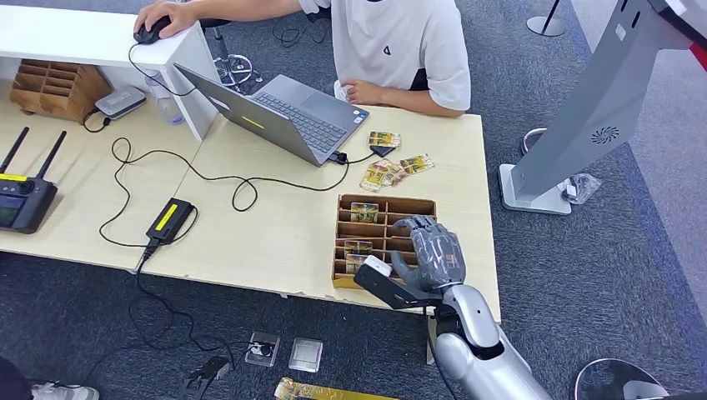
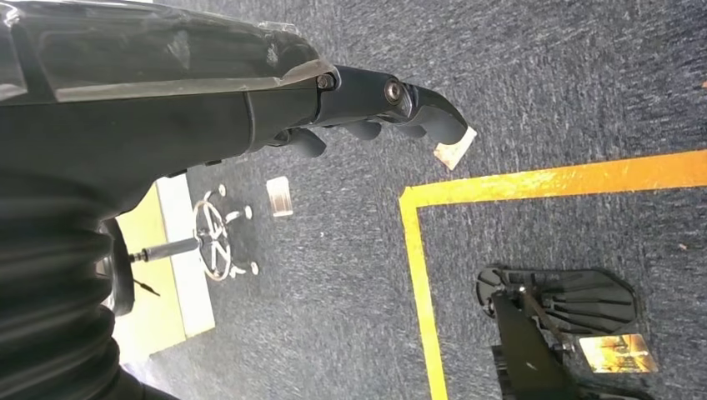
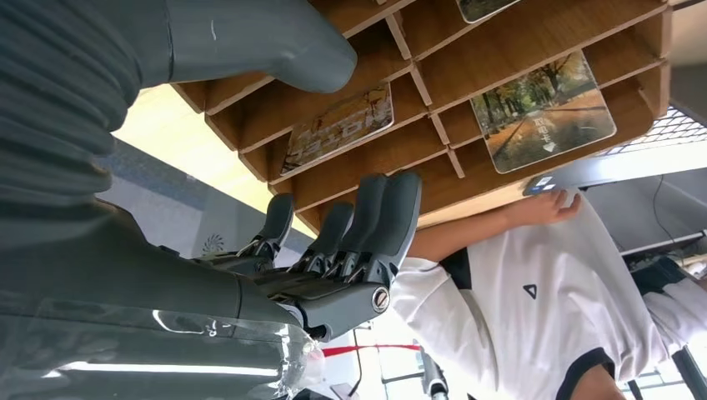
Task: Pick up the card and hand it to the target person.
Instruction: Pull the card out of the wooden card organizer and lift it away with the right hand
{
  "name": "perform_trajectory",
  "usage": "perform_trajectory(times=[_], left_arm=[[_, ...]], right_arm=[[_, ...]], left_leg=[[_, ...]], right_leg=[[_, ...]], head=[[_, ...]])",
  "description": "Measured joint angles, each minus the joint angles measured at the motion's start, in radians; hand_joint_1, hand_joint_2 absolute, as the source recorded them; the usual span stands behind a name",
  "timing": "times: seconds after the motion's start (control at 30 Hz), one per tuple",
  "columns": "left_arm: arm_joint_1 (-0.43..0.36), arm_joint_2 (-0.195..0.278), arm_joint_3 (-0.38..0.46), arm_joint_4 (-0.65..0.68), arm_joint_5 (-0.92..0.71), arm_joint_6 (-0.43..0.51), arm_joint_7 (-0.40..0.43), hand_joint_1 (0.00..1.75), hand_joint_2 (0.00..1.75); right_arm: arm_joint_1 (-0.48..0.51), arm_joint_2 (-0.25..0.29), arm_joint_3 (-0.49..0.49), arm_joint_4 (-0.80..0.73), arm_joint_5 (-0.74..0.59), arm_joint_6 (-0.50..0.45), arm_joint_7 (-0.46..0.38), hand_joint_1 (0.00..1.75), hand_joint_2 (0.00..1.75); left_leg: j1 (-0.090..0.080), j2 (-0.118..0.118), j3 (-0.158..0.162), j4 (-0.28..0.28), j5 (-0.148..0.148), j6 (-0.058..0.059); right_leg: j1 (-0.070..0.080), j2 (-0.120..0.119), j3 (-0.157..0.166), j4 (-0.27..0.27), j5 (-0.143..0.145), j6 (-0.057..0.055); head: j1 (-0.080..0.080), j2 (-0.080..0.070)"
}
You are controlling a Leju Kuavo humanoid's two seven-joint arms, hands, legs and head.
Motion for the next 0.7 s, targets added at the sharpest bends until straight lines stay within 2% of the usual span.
perform_trajectory(times=[0.1,0.7], left_arm=[[-0.001,0.0,-0.003,0.0,0.001,0.001,0.003,0.0,1.75],[-0.007,0.0,-0.016,0.0,0.003,0.003,0.008,0.0,1.75]], right_arm=[[-0.011,0.005,0.0,0.021,0.005,-0.009,-0.002,0.93,1.75],[-0.035,0.013,0.003,0.065,0.025,-0.015,0.015,0.9,1.75]], left_leg=[[0.0,0.0,0.0,0.0,0.0,0.0],[0.0,0.0,0.0,0.0,0.0,0.0]], right_leg=[[0.0,0.0,0.0,0.0,0.0,0.0],[0.0,0.0,0.0,0.0,0.0,0.0]], head=[[0.0,0.0],[0.0,0.0]])
